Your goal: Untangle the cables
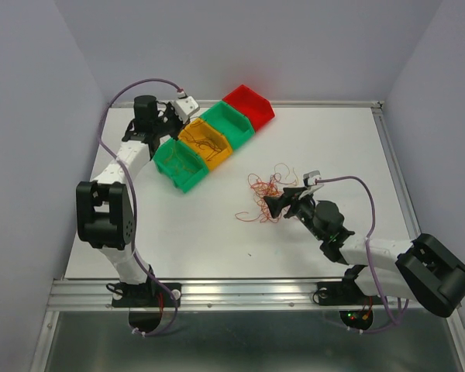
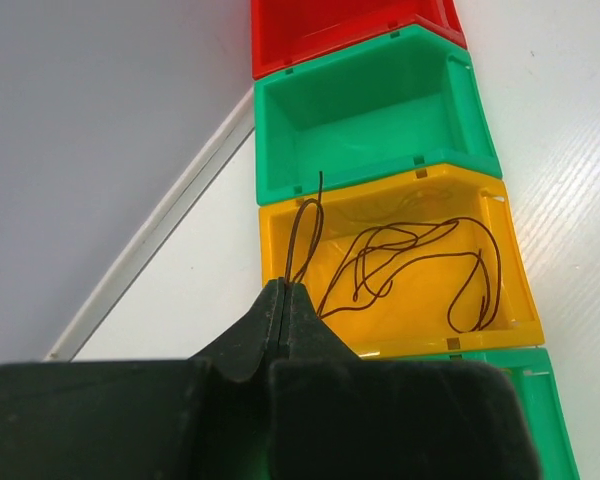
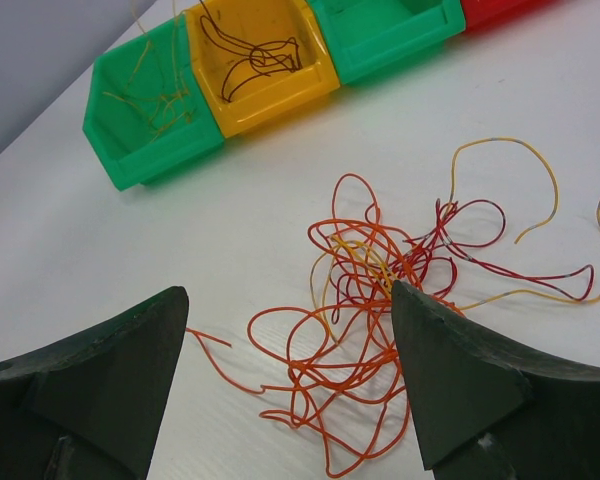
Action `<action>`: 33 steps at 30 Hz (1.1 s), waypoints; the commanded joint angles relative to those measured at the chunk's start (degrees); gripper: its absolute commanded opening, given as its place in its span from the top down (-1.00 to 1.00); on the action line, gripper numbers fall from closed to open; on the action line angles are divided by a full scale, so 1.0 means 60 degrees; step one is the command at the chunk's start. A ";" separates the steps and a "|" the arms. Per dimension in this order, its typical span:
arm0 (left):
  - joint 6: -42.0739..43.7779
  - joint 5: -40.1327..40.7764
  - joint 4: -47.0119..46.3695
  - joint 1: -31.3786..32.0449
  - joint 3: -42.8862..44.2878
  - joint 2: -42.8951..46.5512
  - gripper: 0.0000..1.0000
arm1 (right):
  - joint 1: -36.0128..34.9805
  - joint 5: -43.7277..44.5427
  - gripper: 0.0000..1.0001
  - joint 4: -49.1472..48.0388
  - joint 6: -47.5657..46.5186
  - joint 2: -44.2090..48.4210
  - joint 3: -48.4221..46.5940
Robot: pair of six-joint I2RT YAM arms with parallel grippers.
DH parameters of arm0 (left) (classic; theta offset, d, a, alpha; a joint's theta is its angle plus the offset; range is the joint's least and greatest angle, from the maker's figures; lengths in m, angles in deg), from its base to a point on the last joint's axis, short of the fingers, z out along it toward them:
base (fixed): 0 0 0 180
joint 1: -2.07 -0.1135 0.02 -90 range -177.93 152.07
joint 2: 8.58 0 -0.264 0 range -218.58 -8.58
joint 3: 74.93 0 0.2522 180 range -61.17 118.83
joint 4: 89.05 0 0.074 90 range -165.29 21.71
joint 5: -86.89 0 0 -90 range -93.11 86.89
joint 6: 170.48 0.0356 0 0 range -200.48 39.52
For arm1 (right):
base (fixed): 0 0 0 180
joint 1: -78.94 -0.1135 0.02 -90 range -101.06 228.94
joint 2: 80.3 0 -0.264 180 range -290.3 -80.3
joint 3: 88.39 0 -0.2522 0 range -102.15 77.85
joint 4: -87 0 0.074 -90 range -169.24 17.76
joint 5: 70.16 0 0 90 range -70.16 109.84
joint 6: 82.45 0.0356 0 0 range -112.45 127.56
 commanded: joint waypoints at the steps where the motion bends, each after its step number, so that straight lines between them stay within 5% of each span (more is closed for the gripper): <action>1: 0.0742 0.0226 0.0116 0.0288 -0.0366 0.0205 1.00 | 0.0000 -0.0017 -0.73 -0.0521 0.0098 0.0187 0.0170; 12: 0.1300 0.1662 0.2577 0.1211 0.1888 -0.2078 1.00 | 0.0000 0.0289 -0.73 -0.0390 0.0361 0.0027 0.0112; 13: 0.1271 0.1749 0.2650 0.1226 0.1991 -0.2182 0.96 | 0.0000 0.0363 -0.71 -0.0273 0.0391 -0.0003 0.0112; 16: 0.1139 0.2204 0.2578 0.1270 0.2037 -0.2300 0.34 | 0.0014 0.0773 -0.68 0.0444 0.0640 -0.0076 -0.0136; 19: 0.1124 0.2263 0.2169 0.1255 0.1700 -0.1878 0.11 | 0.0000 0.0964 -0.68 0.0753 0.0786 0.0069 -0.0137; 28: 0.1007 0.1853 0.2225 0.1401 0.1318 -0.0031 -0.21 | 0.0014 0.1945 -0.63 0.2758 0.1211 0.0685 -0.0620; 33: 0.1226 0.2029 0.2460 0.2671 0.0631 0.0818 -0.22 | 0.0000 0.2836 -0.57 0.3723 0.1577 0.1138 -0.0752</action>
